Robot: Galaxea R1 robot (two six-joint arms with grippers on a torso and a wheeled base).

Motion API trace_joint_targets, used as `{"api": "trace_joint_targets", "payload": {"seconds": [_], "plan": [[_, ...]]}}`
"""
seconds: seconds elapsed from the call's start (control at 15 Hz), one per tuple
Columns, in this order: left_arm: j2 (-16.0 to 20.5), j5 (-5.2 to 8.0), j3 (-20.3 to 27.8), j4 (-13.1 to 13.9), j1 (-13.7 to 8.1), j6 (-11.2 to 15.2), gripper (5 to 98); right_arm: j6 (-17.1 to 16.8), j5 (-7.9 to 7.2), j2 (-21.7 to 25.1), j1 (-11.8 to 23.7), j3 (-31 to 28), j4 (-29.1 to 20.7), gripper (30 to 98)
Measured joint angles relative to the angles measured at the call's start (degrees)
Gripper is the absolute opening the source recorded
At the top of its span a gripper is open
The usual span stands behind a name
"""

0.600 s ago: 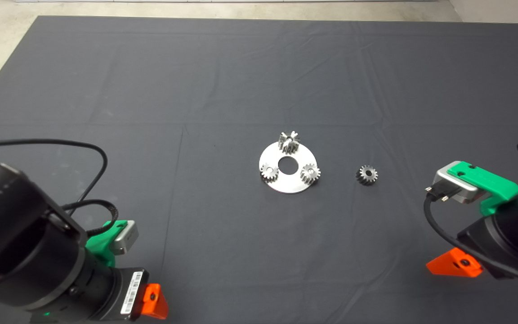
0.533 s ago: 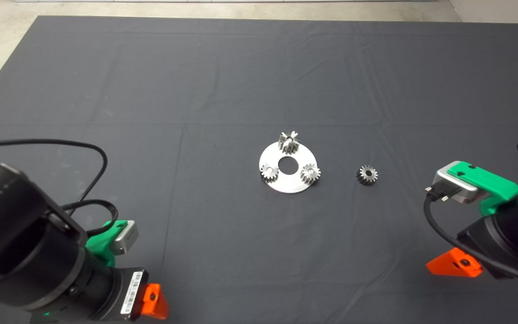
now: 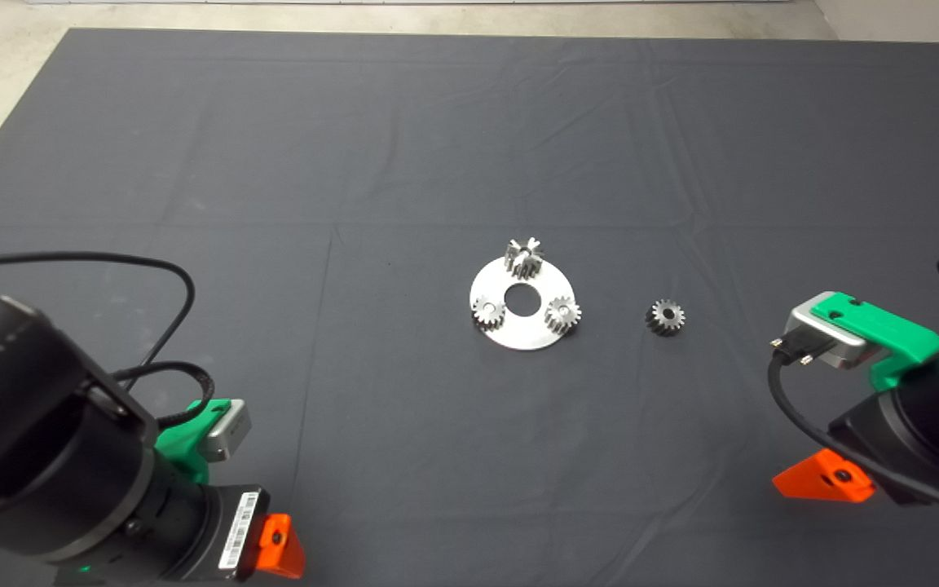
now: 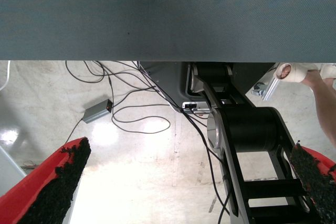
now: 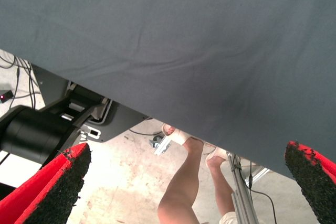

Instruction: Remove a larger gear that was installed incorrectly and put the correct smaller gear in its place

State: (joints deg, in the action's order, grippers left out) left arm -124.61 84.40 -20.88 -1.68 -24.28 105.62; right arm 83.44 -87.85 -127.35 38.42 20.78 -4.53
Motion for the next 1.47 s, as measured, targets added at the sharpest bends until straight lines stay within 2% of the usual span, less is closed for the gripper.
{"api": "trace_joint_targets", "payload": {"seconds": [0.2, 0.4, 0.73, 1.2, 1.33, 1.47], "plan": [[-0.02, -0.05, 0.0, 0.0, 0.0, 0.0, 98.1, -3.56, 0.0, -1.92, -0.78, 4.72, 0.52, 97.6], [0.0, -0.05, 0.0, 0.0, 0.0, 0.0, 98.1, -10.01, -0.05, -6.82, -2.18, 16.41, 1.46, 97.6], [-0.05, -0.12, 0.0, 0.0, 0.0, 0.0, 98.1, -20.15, 0.19, -20.11, -4.94, 38.12, 5.17, 97.6], [-0.16, -0.13, 0.0, 0.0, 0.0, -0.02, 98.1, -31.1, 0.28, -37.13, -8.75, 65.63, 6.7, 97.6], [-0.16, -0.16, 0.0, 0.0, 0.0, -0.02, 98.1, -32.66, 0.48, -39.53, -9.67, 69.66, 6.96, 97.6], [-0.15, -0.13, 0.0, 0.0, 0.01, -0.02, 98.1, -33.49, 0.39, -40.33, -10.15, 70.61, 7.12, 97.6]]}}
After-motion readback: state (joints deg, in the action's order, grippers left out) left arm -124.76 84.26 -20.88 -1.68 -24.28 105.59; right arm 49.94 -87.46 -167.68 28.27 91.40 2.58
